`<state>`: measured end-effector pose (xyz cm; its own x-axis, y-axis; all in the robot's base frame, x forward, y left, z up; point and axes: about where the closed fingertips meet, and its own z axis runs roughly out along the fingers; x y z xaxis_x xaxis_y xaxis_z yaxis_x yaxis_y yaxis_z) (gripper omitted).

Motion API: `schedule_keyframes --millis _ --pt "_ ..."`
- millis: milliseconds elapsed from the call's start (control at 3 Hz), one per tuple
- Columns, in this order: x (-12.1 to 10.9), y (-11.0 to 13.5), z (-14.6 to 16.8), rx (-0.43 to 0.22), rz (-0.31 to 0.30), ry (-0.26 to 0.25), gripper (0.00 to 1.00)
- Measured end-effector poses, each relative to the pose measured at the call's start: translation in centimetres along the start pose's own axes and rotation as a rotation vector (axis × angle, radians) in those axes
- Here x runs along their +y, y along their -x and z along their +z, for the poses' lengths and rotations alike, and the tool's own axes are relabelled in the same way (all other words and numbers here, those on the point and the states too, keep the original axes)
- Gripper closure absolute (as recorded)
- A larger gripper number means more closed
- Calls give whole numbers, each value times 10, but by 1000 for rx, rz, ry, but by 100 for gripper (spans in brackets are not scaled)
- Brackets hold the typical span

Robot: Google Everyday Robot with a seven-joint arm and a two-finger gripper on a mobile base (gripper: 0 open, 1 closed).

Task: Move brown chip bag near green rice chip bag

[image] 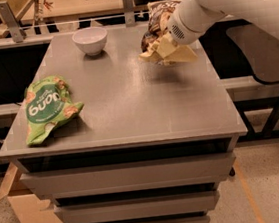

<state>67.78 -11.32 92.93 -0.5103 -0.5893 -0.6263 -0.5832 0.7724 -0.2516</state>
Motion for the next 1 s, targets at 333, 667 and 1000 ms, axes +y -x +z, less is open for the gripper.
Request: schedule_keyframes --millis 333,667,1000 --pt "0 0 0 1 0 1 100" --pt "25 0 -5 -10 -75 48 100" --pt "75 1 -34 -72 -189 140 100"
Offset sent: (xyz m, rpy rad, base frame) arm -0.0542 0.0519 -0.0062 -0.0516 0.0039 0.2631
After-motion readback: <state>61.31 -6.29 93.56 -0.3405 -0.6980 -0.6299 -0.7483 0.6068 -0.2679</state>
